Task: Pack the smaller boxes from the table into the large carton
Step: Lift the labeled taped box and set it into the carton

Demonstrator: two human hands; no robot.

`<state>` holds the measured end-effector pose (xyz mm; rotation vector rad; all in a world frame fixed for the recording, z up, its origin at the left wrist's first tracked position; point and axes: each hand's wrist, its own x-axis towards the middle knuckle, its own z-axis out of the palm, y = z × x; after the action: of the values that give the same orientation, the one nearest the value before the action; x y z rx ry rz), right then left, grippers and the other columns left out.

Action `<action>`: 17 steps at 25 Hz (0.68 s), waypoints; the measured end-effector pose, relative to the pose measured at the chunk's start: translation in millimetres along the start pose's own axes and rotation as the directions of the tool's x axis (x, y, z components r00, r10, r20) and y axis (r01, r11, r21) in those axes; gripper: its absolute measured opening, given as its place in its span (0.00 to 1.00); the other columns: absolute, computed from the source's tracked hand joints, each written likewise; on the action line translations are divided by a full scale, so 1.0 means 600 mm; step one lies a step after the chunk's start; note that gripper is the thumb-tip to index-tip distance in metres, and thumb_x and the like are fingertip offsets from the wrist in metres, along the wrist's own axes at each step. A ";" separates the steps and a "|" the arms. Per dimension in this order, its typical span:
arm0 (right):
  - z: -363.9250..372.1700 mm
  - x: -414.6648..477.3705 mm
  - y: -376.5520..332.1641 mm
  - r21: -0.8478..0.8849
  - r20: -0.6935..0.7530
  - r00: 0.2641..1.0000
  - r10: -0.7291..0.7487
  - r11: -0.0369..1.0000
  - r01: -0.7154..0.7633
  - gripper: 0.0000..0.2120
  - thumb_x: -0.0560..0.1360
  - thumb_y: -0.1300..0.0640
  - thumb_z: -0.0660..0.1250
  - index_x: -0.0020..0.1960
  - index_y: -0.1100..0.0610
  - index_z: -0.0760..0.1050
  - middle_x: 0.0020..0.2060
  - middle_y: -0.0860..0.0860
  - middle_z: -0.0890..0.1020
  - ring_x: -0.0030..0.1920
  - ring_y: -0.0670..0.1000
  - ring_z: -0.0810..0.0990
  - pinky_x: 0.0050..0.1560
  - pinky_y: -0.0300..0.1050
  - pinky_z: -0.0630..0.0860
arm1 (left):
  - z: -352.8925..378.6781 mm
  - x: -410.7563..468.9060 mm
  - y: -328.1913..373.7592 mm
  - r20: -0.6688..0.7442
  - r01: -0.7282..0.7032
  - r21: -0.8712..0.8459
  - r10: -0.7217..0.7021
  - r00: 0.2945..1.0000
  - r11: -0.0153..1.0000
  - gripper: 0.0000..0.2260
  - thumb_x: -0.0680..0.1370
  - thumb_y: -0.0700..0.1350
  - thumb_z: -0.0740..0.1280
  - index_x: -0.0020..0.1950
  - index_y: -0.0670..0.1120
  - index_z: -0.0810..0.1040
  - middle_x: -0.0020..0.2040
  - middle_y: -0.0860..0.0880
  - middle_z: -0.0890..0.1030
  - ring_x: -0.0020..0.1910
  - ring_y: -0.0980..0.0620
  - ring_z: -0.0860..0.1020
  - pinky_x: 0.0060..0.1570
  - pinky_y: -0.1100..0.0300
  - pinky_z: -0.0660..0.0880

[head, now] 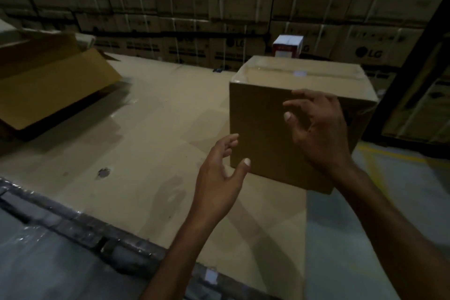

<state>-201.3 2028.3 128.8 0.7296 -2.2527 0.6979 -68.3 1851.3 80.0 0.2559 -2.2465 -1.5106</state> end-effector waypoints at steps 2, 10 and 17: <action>-0.025 0.049 0.060 -0.120 -0.065 0.998 0.020 0.992 -0.028 0.14 0.80 0.51 0.66 0.64 0.53 0.80 0.66 0.52 0.78 0.68 0.55 0.70 0.64 0.55 0.67 | 0.044 0.044 0.044 0.002 -0.056 0.002 0.056 0.998 0.998 0.24 0.80 0.52 0.70 0.73 0.66 0.67 0.69 0.66 0.70 0.67 0.65 0.69 0.53 0.70 0.67; -0.030 0.071 0.148 -0.408 0.177 0.983 0.054 0.912 0.023 0.19 0.85 0.46 0.51 0.69 0.50 0.73 0.65 0.52 0.80 0.64 0.57 0.75 0.59 0.54 0.66 | 0.212 0.201 0.128 -0.159 0.049 0.044 -0.041 0.986 0.998 0.22 0.82 0.60 0.61 0.77 0.65 0.65 0.82 0.58 0.45 0.81 0.47 0.53 0.74 0.39 0.64; -0.089 0.171 0.222 -0.020 0.297 0.934 0.201 0.979 -0.204 0.12 0.82 0.45 0.63 0.62 0.45 0.79 0.57 0.50 0.82 0.53 0.51 0.79 0.56 0.52 0.78 | 0.243 0.210 0.136 -0.322 0.159 0.128 -0.111 0.940 0.979 0.14 0.80 0.58 0.66 0.65 0.61 0.79 0.82 0.55 0.43 0.82 0.46 0.42 0.76 0.33 0.52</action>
<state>-330.6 2124.8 199.7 0.6478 -2.6306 0.7377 -238.7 1958.5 137.8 0.6622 -2.1213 -1.2587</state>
